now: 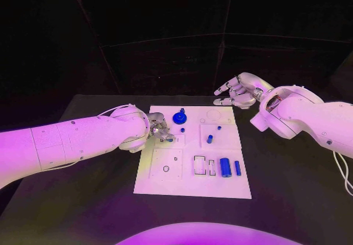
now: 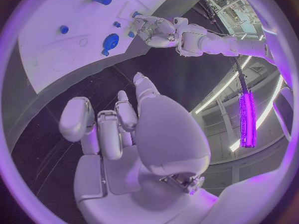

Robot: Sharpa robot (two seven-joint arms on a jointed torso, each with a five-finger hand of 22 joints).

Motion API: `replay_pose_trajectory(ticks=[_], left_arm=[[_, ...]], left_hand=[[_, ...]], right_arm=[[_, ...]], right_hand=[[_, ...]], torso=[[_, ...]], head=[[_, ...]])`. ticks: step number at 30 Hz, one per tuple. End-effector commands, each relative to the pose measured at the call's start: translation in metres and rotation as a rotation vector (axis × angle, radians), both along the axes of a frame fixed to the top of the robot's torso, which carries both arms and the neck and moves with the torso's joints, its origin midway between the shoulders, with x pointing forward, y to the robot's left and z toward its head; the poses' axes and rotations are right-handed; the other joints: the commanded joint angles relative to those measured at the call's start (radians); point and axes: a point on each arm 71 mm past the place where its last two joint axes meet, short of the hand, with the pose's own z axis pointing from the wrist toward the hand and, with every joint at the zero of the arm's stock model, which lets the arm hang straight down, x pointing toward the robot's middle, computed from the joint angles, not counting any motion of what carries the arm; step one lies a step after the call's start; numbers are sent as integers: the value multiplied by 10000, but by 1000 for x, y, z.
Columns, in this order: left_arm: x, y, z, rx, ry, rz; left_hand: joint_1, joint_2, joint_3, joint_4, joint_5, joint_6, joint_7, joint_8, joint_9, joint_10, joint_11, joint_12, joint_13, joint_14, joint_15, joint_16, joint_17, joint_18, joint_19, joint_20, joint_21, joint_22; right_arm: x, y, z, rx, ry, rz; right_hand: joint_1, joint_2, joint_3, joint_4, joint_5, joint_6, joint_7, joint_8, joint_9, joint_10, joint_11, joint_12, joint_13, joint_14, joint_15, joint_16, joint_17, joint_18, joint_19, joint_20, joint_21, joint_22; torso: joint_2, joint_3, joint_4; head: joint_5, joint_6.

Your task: Assemble the parts on the task board

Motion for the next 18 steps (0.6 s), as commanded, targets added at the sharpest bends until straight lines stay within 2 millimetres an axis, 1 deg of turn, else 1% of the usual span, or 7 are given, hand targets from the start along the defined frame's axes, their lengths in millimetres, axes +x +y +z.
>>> replay_pose_trajectory(ticks=[1,6,10,14,16,18], left_arm=[[-2,0,-3,247,223,-126],[-1,0,-3,248,279,-133],[-1,0,-4,183,395,-103],[0,-1,-5,165,459,-106],[0,-1,-5,167,476,-106],[1,-2,-5,179,495,-109]], left_hand=[[55,-23,1720,-1647,28,11,-81,28,15,57,-28,-58,-15,1038,-53,31,2634,-109,125,-38,-54,10],[49,-27,1725,-1651,26,12,-81,32,19,56,-28,-62,-20,1038,-53,31,2634,-111,128,-38,-48,20],[-76,-86,1697,-1644,0,25,-92,71,57,101,-30,-14,18,1038,-50,31,2634,-115,134,-39,-41,38],[-270,-155,1561,-1610,-29,62,-138,120,100,145,-54,30,42,1038,-65,31,2634,-116,138,-47,-40,52],[-513,-202,1319,-1498,-50,131,-194,155,120,173,-88,67,64,1038,-86,31,2634,-119,144,-58,-35,70],[-634,-200,1159,-1438,-55,169,-216,162,123,182,-112,91,81,1038,-108,31,2634,-120,147,-76,-34,81]], right_arm=[[0,1,1,-26,-9,75],[0,1,1,-25,-8,86],[0,2,1,-26,-5,88],[0,2,1,-25,-4,94],[0,2,1,-25,-5,95],[0,2,1,-24,-5,98]], right_hand=[[6,43,-67,-7,37,53,-26,27,3,-80,-13,-44,-9,718,-52,-39,1117,191,-62,15,-42,-10],[6,43,-67,-7,37,53,-26,27,3,-80,-13,-44,-9,718,-52,-39,1117,191,-62,15,-42,-10],[6,43,-67,-7,37,53,-26,27,3,-80,-13,-44,-9,718,-52,-39,1117,191,-62,15,-42,-10],[3,56,-82,7,42,61,-29,37,5,-86,-16,-51,-20,716,-54,-48,1104,191,-59,14,-46,-12],[3,56,-82,7,42,61,-29,37,5,-86,-16,-51,-20,716,-54,-48,1104,191,-59,14,-46,-12],[3,56,-82,7,42,61,-29,37,5,-86,-16,-51,-20,716,-54,-48,1104,191,-59,14,-46,-12]], torso=[[5,4,-4],[10,4,-17],[4,9,-6],[3,5,-9],[6,4,-6],[4,11,-8]], head=[[-6,-5],[-2,-5],[-13,-16],[-12,-14],[-15,-19],[-14,-27]])
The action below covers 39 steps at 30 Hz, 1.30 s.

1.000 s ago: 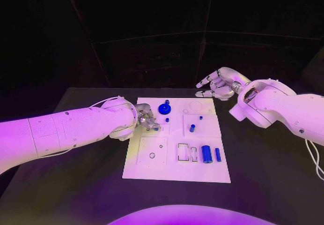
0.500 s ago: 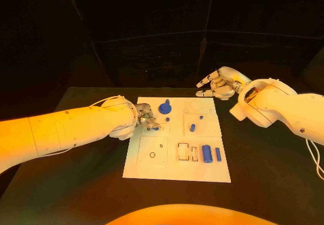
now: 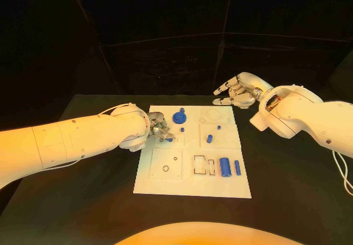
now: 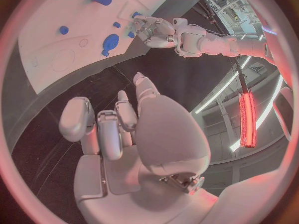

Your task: Assemble the parts on the task board

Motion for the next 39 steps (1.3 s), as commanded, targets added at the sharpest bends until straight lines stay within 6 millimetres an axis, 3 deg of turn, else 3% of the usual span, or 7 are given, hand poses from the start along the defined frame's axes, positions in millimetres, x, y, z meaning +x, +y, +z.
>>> replay_pose_trajectory(ticks=[1,9,26,39], left_arm=[[-2,-1,-5,143,396,-105],[0,-2,-6,190,572,-155],[2,-5,-7,206,608,-166],[4,-6,-7,231,608,-154]], left_hand=[[-209,22,786,-955,-58,50,-75,42,8,78,-10,73,35,1062,-94,31,2634,-121,148,-83,-37,12],[-630,98,62,-657,-68,233,-131,59,1,185,-56,287,232,1062,-141,31,2634,-130,173,-134,-20,67],[-904,176,-605,-411,-64,391,-182,101,12,315,-103,518,445,1062,-185,31,2634,-146,211,-177,19,156],[-1287,311,-1593,125,-73,524,-210,146,28,400,-125,669,571,1062,-203,31,2634,-174,264,-196,95,305]], right_arm=[[0,1,1,-15,-26,76],[0,1,1,-15,-26,73],[0,2,1,-22,-15,78],[1,2,1,-22,-14,86]], right_hand=[[3,56,-58,-17,42,60,-29,37,5,-86,-16,-51,-9,716,-54,-49,1105,191,-59,14,-46,-12],[3,56,-58,-17,42,60,-29,37,5,-86,-16,-51,-9,716,-54,-49,1105,191,-59,14,-46,-12],[0,67,-68,-6,50,61,-30,42,5,-87,-17,-52,-12,714,-56,-56,1095,196,-71,13,-62,-42],[-1,73,-72,-1,54,60,-31,44,4,-89,-17,-54,-16,713,-56,-59,1091,198,-75,12,-68,-52]], torso=[[-2,5,0],[-1,2,-7],[5,-5,-2],[2,1,-7]], head=[[1,-11],[-9,-28],[-31,-42],[-44,-55]])
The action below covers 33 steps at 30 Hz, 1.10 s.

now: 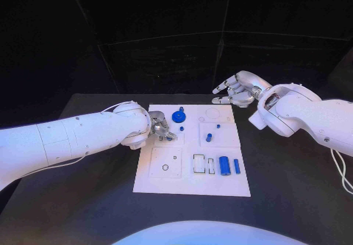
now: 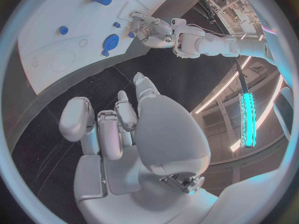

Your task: Assemble the parts on the task board

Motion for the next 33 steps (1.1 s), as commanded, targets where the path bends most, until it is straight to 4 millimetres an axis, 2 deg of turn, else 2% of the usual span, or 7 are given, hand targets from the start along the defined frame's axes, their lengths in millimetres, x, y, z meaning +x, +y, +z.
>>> replay_pose_trajectory(ticks=[1,15,21,25,33], left_arm=[[-2,-2,-4,72,271,-117],[2,0,-4,85,206,16],[1,1,-3,63,209,56],[0,5,-2,20,178,115],[1,7,11,-204,-63,201]], left_hand=[[-130,25,-170,78,-43,96,-6,29,10,86,-17,65,21,1040,-85,31,2634,-175,268,-55,46,181],[-253,100,-796,453,-48,144,-12,48,17,96,-20,90,32,1040,-85,31,2634,-182,280,-58,61,228],[-448,-93,-1519,829,-69,169,-36,124,57,122,-39,133,59,1040,-101,31,2634,-191,299,-73,91,288],[-473,-72,-2134,1164,-562,150,-57,171,77,127,-55,152,62,1040,-116,31,2634,-196,309,-89,104,326],[-494,19,-2589,1196,-794,136,-62,209,88,119,-60,149,42,1040,-122,31,2634,-193,306,-95,92,327]], right_arm=[[0,1,1,-14,-29,74],[0,2,1,-12,-32,95],[0,1,1,0,-56,92],[1,1,1,2,-69,75],[1,-1,1,7,-100,33]], right_hand=[[-1,73,-72,-1,54,59,-31,44,4,-52,19,-54,-8,714,-56,-64,1093,198,-75,12,-68,-8],[-9,77,-85,12,57,55,-30,45,3,-59,20,-62,-18,714,-57,-65,1094,202,-85,11,-81,-32],[-9,77,-85,12,57,55,-30,45,3,-59,20,-62,-18,714,-57,-65,1094,202,-85,11,-81,-32],[-9,76,-89,13,58,54,-30,46,3,-58,20,-61,-17,713,-57,-67,1089,202,-84,11,-82,-32],[-19,73,-101,22,59,48,-29,45,1,-63,20,-67,-25,713,-57,-69,1088,202,-84,10,-84,-34]], torso=[[-2,1,-3],[-5,0,-10],[-1,-10,3],[-1,-8,3],[-2,-5,5]], head=[[-6,4],[-22,25],[-47,35],[-84,53],[-79,76]])
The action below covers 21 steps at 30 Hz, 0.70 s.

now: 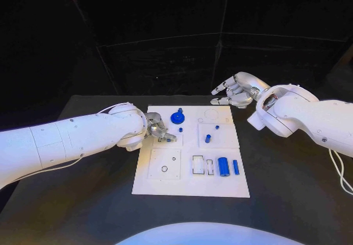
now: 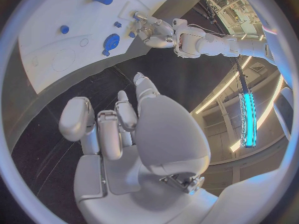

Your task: Assemble the parts on the task board

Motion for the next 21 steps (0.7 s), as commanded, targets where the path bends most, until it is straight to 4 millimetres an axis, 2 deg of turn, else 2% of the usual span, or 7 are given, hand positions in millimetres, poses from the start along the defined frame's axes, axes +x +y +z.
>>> replay_pose_trajectory(ticks=[1,8,15,16,18,21], left_arm=[[2,-1,9,-175,-139,68],[9,2,36,-631,-541,176],[22,14,66,-778,-613,264],[27,17,69,-721,-599,317],[39,23,73,-536,-507,466],[54,31,75,-290,-412,752]], left_hand=[[-35,102,-57,-4,-50,20,-40,57,17,51,8,16,-13,1039,-49,31,2634,-192,306,-96,45,329],[51,167,-186,-25,-83,-26,-33,53,15,-4,12,-55,-98,1039,-47,31,2634,-172,275,-97,-25,240],[358,307,-566,-26,-77,-313,81,-108,-72,-361,105,-497,-596,1039,22,31,2634,-122,179,-46,-232,-7],[392,341,-640,-23,-77,-382,115,-176,-120,-450,134,-611,-723,1039,43,31,2634,-115,163,-28,-266,-45],[502,478,-844,-20,-67,-763,289,-580,-394,-636,275,-837,-984,1039,149,31,2634,-97,120,51,-361,-148],[689,680,-1035,-23,-45,-973,485,-1080,-845,-643,432,-799,-975,1039,293,31,2634,-85,94,178,-427,-211]], right_arm=[[0,0,2,20,-101,60],[1,-3,2,12,-120,-13],[2,-4,1,-4,-122,-68],[2,-4,1,-5,-120,-71],[3,-4,1,-6,-116,-67],[3,-2,1,-3,-112,-47]], right_hand=[[-23,72,-77,-3,59,45,-29,44,0,-65,20,-67,-18,712,-57,-72,1079,204,-88,10,-49,-18],[-29,72,-84,2,60,42,-28,44,0,-66,21,-68,-19,711,-57,-75,1075,206,-94,10,-56,-32],[-41,71,-95,13,61,37,-27,44,-2,-63,21,-63,-16,714,-56,-70,1085,206,-94,10,-59,-34],[-41,71,-95,13,61,37,-27,44,-2,-63,21,-63,-16,714,-56,-70,1085,206,-94,10,-59,-34],[-41,71,-95,13,61,37,-27,44,-2,-63,21,-63,-16,714,-56,-70,1085,206,-94,10,-59,-34],[-41,71,-95,13,61,37,-27,44,-2,-63,21,-63,-16,714,-56,-70,1085,206,-94,10,-59,-34]], torso=[[1,2,6],[2,1,-4],[12,17,11],[13,18,16],[8,22,16],[30,10,-9]], head=[[3,9],[-17,49],[-10,87],[-16,103],[-14,110],[8,155]])
